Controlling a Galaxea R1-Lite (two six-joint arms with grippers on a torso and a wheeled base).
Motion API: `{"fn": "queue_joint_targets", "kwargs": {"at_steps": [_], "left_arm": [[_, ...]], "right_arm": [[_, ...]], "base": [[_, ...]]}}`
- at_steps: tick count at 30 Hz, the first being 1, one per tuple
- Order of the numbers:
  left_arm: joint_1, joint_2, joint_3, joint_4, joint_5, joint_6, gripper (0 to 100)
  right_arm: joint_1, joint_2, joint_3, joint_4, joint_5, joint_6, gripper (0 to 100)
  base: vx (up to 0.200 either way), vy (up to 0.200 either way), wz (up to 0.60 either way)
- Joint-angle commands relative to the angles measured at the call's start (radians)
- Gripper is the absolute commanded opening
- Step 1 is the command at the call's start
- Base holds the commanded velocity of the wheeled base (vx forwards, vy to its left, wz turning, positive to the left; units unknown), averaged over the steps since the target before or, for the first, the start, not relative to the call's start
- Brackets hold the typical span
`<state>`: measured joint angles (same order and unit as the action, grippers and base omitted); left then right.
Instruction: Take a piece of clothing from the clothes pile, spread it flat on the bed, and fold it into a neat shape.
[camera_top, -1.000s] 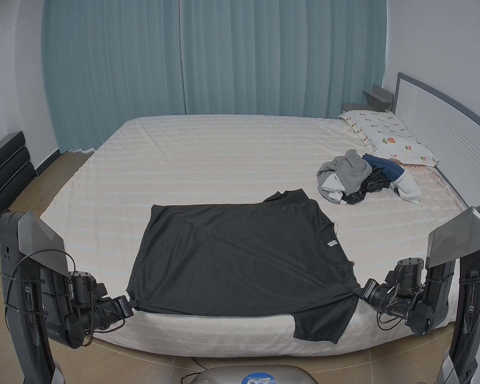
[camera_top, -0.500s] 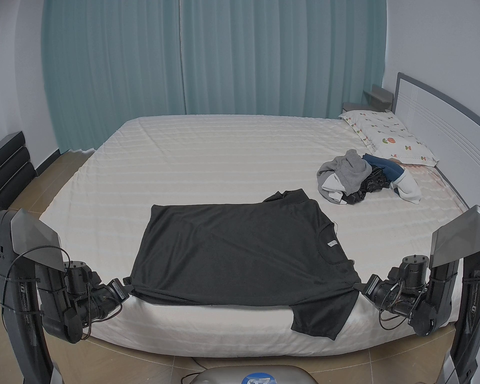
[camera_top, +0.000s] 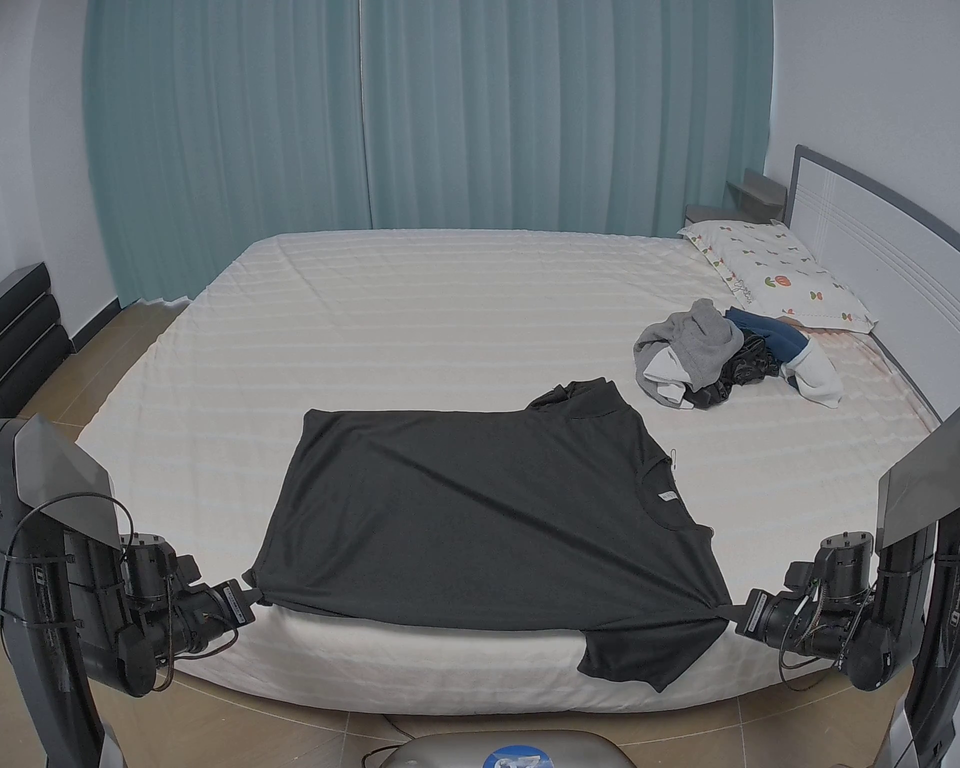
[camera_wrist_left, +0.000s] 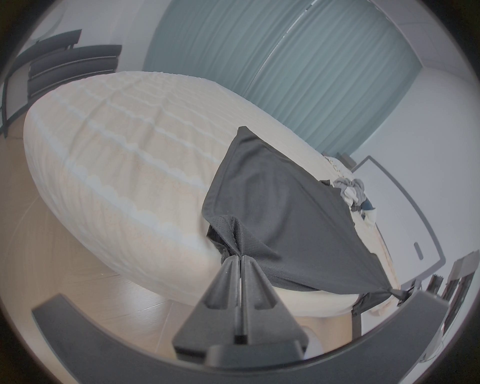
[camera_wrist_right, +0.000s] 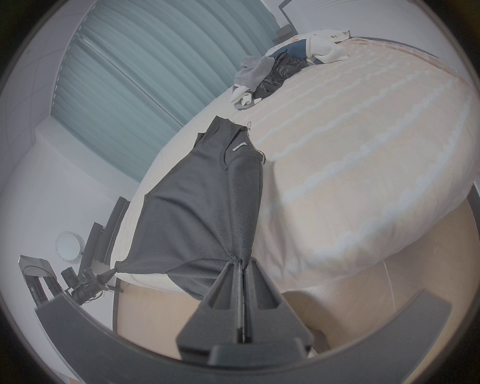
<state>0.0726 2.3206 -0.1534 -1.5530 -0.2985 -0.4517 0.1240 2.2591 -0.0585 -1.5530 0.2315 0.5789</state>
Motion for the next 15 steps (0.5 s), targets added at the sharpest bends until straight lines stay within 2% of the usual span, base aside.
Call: {"fn": "queue_joint_targets", "kwargs": {"at_steps": [1,8,11,15], "left_arm": [[0.001,-0.009,0.035,-0.018,0.001,0.05,0],[0.001,-0.012,0.06,-0.018,0.007,0.094,0],[0.003,-0.02,0.091,-0.018,0.007,0.146,0],[0.003,-0.017,0.084,-0.018,0.009,0.151,0]], "right_arm": [[-0.006,-0.02,0.048,-0.007,0.003,-0.01,0],[-0.006,-0.018,0.059,-0.007,0.002,-0.01,0],[-0.006,-0.018,0.059,-0.007,0.0,-0.013,0],[-0.006,-0.015,0.059,-0.007,0.0,-0.011,0]], "base": [[0.0,0.0,0.0],[0.0,0.0,0.0],[0.0,0.0,0.0],[0.0,0.0,0.0]]}}
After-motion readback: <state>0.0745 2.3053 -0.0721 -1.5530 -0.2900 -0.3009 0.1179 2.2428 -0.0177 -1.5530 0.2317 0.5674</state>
